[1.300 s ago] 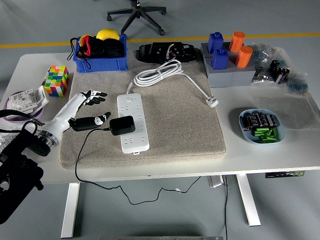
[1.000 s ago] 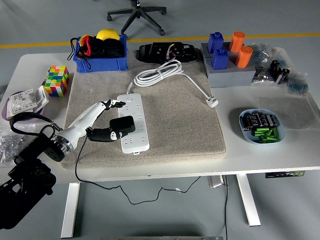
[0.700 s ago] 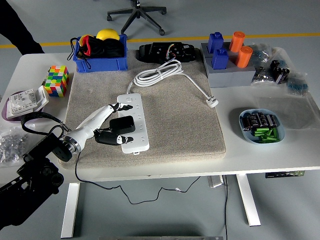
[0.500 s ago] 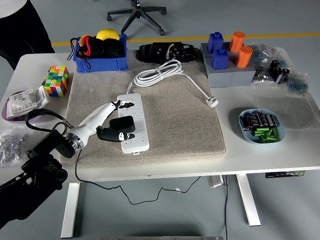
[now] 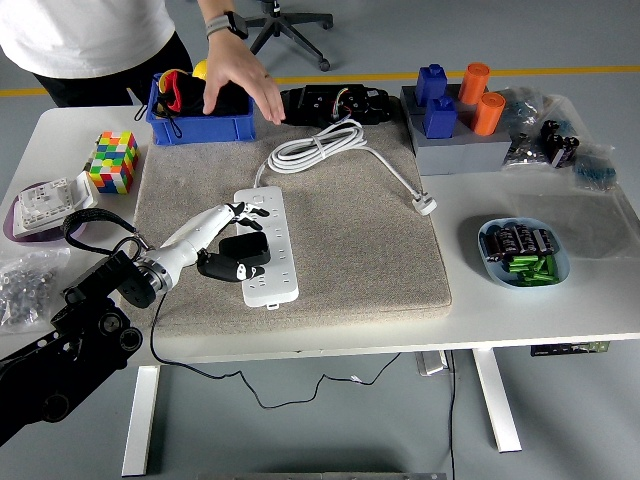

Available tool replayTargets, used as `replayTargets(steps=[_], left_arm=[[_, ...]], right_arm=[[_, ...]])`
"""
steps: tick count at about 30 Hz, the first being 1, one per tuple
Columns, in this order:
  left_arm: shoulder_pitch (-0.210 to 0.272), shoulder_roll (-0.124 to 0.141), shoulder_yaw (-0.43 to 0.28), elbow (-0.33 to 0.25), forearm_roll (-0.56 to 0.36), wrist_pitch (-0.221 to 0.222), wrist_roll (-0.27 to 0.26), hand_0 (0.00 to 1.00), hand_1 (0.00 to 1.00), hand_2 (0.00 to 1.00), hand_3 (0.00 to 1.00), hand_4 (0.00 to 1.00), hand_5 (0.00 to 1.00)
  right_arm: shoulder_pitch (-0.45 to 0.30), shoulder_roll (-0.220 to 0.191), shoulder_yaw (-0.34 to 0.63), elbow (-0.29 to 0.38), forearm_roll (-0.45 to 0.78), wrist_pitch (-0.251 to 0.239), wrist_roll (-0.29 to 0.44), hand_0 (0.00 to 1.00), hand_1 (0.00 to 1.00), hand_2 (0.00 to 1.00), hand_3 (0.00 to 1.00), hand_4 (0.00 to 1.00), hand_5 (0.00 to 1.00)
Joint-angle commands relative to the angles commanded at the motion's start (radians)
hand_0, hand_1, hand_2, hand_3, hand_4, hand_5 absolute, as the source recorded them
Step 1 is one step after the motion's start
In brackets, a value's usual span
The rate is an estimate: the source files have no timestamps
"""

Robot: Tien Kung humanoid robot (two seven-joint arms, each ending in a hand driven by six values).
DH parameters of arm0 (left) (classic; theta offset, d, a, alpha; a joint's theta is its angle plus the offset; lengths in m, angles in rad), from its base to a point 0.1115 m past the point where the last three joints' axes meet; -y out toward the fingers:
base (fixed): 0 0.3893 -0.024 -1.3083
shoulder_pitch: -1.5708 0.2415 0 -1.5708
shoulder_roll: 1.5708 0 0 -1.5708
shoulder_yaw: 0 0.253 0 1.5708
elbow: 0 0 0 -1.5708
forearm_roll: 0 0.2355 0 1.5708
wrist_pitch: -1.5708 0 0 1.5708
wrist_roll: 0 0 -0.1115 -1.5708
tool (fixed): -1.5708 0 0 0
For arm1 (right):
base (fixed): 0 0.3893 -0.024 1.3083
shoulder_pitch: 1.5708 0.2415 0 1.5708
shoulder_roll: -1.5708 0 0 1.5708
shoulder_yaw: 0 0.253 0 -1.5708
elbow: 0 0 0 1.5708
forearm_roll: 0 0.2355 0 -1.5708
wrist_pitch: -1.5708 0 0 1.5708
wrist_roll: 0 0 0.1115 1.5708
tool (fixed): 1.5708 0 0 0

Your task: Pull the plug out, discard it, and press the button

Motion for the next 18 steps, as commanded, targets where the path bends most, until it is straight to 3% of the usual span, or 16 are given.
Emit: replayTargets(steps=[13, 14, 18], left_arm=[[-0.007, 0.003, 0.000, 0.027, 0.025, -0.003, 0.005, 0.756, 0.722, 0.657, 0.759, 0.849, 0.002], [-0.007, 0.003, -0.001, 0.027, 0.024, -0.004, 0.005, 0.757, 0.738, 0.697, 0.761, 0.860, 0.002], [-0.009, 0.003, -0.001, 0.028, 0.026, -0.005, 0.008, 0.757, 0.738, 0.697, 0.761, 0.860, 0.002]], right_arm=[[-0.003, 0.001, 0.000, 0.001, -0.001, 0.000, 0.001, 0.750, 0.676, 0.673, 0.630, 0.659, 0.524], [-0.003, 0.001, 0.000, 0.001, -0.001, 0.000, 0.001, 0.750, 0.676, 0.673, 0.630, 0.659, 0.523], [-0.004, 0.001, 0.000, 0.001, -0.002, 0.000, 0.001, 0.750, 0.676, 0.673, 0.630, 0.659, 0.523]])
